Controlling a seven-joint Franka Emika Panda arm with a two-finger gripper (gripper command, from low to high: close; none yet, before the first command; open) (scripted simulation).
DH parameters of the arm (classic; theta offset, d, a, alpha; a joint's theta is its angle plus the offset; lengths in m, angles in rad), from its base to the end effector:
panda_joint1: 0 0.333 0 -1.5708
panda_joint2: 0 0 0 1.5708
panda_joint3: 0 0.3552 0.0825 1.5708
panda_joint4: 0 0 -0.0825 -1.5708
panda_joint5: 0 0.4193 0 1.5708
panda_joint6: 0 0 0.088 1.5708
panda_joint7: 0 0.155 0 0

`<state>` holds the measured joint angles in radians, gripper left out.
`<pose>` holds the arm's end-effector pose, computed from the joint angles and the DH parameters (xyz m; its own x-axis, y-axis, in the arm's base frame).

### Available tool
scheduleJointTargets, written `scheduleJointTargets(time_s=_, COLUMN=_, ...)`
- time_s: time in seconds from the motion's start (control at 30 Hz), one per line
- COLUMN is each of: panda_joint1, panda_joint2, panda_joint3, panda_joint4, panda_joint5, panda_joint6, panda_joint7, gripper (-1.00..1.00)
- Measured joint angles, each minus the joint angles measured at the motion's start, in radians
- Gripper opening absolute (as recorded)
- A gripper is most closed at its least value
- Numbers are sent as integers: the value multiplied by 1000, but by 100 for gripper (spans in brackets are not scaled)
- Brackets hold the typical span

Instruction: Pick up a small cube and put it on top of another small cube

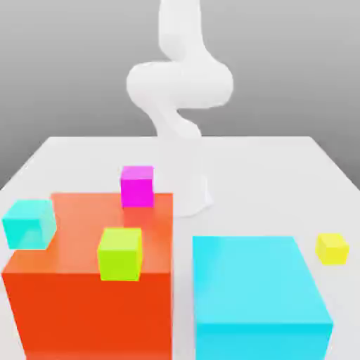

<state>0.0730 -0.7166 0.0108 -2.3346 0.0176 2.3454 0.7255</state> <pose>0.4188 0.0373 0.6604 0.6107 -0.6217 0.4905 -0.4343 -0.7809 -0.4490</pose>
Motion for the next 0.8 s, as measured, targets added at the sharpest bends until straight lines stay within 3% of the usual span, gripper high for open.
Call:
scheduleJointTargets(time_s=0.5, panda_joint1=383, panda_joint2=500, panda_joint3=157, panda_joint4=-208, panda_joint5=66, panda_joint6=272, panda_joint7=-418, gripper=0)
scheduleJointTargets(time_s=0.67, panda_joint1=492, panda_joint2=667, panda_joint3=244, panda_joint4=-277, panda_joint5=20, panda_joint6=364, panda_joint7=-508, gripper=0)
scheduleJointTargets(time_s=0.8, panda_joint1=584, panda_joint2=804, panda_joint3=268, panda_joint4=-332, panda_joint5=-85, panda_joint6=435, panda_joint7=-531, gripper=0)
